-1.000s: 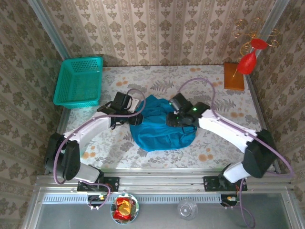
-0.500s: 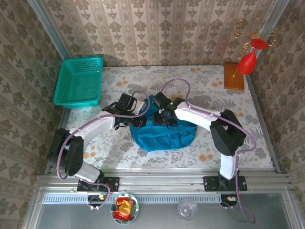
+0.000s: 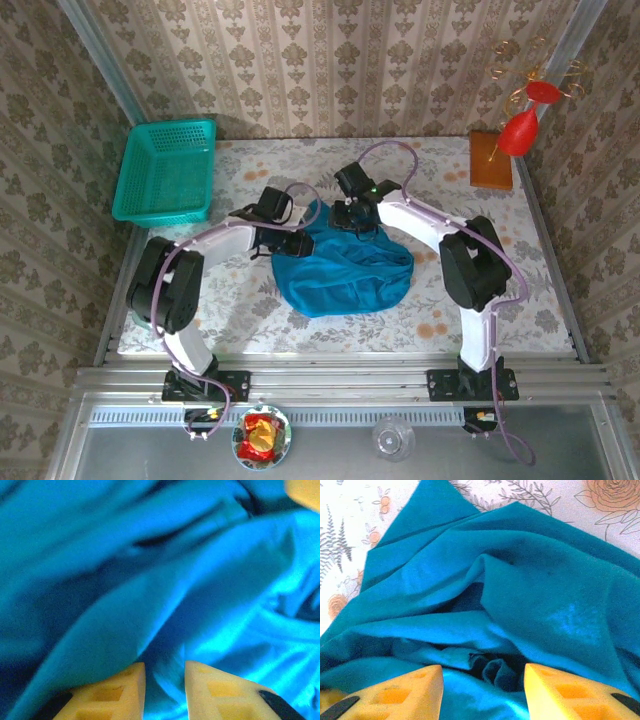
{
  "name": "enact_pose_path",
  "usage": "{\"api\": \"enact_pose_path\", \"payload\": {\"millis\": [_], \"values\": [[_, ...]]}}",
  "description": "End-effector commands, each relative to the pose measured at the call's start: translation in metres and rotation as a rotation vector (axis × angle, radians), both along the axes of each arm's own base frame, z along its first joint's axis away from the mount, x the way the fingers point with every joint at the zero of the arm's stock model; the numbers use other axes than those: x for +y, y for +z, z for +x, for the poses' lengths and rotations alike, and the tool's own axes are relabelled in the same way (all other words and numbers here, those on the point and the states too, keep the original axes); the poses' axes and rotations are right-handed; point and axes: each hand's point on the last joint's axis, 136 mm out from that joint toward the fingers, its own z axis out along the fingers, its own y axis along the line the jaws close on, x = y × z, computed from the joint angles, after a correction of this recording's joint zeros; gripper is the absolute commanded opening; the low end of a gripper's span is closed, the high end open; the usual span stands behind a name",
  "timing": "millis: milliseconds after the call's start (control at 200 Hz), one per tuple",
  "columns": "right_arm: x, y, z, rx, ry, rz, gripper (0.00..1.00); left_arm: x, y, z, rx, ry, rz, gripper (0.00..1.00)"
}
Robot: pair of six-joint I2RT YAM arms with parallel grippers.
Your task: Fold the inside-out t-shirt
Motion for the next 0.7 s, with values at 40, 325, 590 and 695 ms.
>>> {"api": "enact_pose_path", "payload": {"millis": [40, 325, 590, 695], "values": [[0.014, 0.035, -0.034, -0.020, 0.054, 0.086, 0.46, 0.000, 0.006, 0.028, -0.025, 0.027, -0.010, 0.28], [0.040, -0.001, -0.053, 0.072, 0.131, 0.153, 0.45, 0.020, -0.036, 0.039, 0.066, 0.064, 0.057, 0.28], [0.041, -0.035, -0.042, 0.129, 0.130, 0.107, 0.50, 0.023, -0.050, 0.035, 0.097, 0.080, 0.049, 0.27], [0.045, -0.043, -0.038, 0.148, 0.132, 0.122, 0.52, 0.022, -0.049, 0.034, 0.098, 0.078, 0.042, 0.27]]}}
